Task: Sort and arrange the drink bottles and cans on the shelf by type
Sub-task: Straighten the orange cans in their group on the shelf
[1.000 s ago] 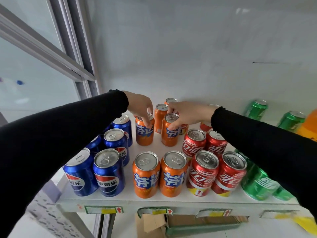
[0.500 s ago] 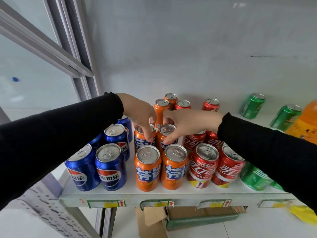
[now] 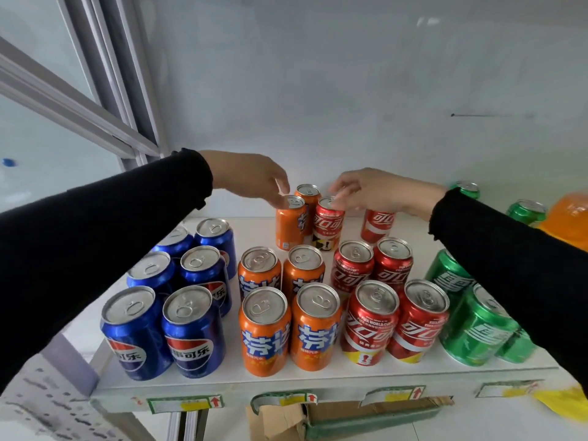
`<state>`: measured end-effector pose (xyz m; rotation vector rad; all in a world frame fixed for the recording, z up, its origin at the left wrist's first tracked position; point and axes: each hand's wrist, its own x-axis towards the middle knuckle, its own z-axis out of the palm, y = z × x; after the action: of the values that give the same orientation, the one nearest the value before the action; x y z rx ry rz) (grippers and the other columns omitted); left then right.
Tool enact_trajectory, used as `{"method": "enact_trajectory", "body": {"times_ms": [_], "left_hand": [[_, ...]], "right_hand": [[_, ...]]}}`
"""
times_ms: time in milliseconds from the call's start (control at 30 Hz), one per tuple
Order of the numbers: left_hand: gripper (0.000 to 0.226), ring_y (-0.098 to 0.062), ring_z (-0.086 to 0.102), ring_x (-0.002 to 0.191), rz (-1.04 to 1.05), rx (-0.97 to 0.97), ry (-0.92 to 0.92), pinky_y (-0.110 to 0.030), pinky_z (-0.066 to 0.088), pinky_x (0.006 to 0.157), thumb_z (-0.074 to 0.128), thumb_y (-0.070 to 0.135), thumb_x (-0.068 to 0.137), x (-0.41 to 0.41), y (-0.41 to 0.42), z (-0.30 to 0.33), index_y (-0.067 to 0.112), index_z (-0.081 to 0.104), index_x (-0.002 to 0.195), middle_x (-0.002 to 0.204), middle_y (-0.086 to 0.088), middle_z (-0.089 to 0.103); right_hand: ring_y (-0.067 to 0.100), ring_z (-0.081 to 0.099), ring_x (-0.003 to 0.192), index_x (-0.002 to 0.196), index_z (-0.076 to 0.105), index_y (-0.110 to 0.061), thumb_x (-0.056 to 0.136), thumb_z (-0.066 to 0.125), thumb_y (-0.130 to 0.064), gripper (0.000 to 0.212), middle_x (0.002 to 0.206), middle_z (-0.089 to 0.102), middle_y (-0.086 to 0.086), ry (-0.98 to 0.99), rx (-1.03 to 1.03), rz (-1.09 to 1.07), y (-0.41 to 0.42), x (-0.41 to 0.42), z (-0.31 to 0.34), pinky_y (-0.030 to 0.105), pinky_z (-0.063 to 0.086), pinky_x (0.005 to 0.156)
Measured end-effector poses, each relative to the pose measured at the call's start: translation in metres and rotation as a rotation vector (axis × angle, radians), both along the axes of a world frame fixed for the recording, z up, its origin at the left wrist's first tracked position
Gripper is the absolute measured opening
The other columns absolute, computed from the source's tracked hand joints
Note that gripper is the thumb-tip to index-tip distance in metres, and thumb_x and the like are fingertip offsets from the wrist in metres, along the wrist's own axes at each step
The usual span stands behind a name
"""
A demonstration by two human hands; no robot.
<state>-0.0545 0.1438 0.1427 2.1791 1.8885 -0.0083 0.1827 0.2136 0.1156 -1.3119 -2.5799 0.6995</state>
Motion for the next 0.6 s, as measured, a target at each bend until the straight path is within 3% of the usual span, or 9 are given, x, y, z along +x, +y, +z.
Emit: {"method": "enact_trajectory", "body": {"times_ms": [100,200,333,467,533,600], "left_hand": [[0.051,-0.019,0.055,0.123,0.039,0.085,0.001,-0.033,0.041,0.106,0.067,0.046,0.091,0.001,0.022,-0.003,0.022,0.058,0.135,0.136,0.0,0.06],[0.062,-0.021,0.052,0.128,0.076,0.087,0.017,-0.033,0.037,0.107,0.07,0.048,0.088,0.006,0.042,-0.014,0.02,0.053,0.14,0.141,-0.001,0.056],[0.08,-0.026,0.048,0.133,0.154,0.026,0.071,-0.037,0.037,0.107,0.069,0.063,0.082,0.015,0.064,-0.034,0.014,0.05,0.143,0.145,-0.005,0.054],[0.074,-0.024,0.061,0.112,0.148,-0.023,0.149,-0.036,0.049,0.096,0.068,0.07,0.078,0.014,0.077,-0.052,0.013,0.063,0.125,0.122,-0.004,0.068],[0.065,-0.019,0.065,0.097,0.135,-0.056,0.127,-0.029,0.052,0.08,0.073,0.061,0.079,0.006,0.078,-0.05,0.014,0.063,0.122,0.107,-0.002,0.07],[0.062,-0.014,0.065,0.088,0.112,-0.103,0.111,-0.021,0.049,0.068,0.08,0.049,0.078,-0.002,0.076,-0.043,0.017,0.06,0.127,0.109,0.0,0.068]], "right_hand": [[0.012,0.06,0.1,0.128,0.059,-0.019,0.093,0.069,-0.032,0.038,0.126,0.063,-0.001,0.065,0.028,-0.093,0.029,0.002,-0.01,0.023,0.042,0.078],[0.02,0.056,0.12,0.133,0.056,-0.016,0.095,0.067,-0.027,0.042,0.134,0.059,0.002,0.077,0.037,-0.099,0.047,-0.011,-0.017,0.025,0.041,0.091],[0.022,0.048,0.134,0.148,0.042,-0.015,0.095,0.067,-0.036,0.062,0.15,0.047,0.005,-0.05,0.054,-0.061,0.063,-0.042,-0.022,0.031,0.04,0.105],[0.027,0.045,0.137,0.154,0.033,-0.014,0.095,0.066,-0.036,0.071,0.156,0.04,0.009,-0.159,0.046,-0.064,0.077,-0.068,-0.025,0.034,0.04,0.104],[0.03,0.045,0.137,0.155,0.031,-0.012,0.094,0.067,-0.036,0.075,0.156,0.04,0.011,-0.195,0.025,-0.054,0.081,-0.077,-0.027,0.035,0.04,0.101],[0.032,0.052,0.129,0.151,0.037,-0.009,0.092,0.069,-0.037,0.073,0.149,0.048,0.014,-0.225,0.02,-0.042,0.084,-0.084,-0.031,0.038,0.046,0.099]]}}
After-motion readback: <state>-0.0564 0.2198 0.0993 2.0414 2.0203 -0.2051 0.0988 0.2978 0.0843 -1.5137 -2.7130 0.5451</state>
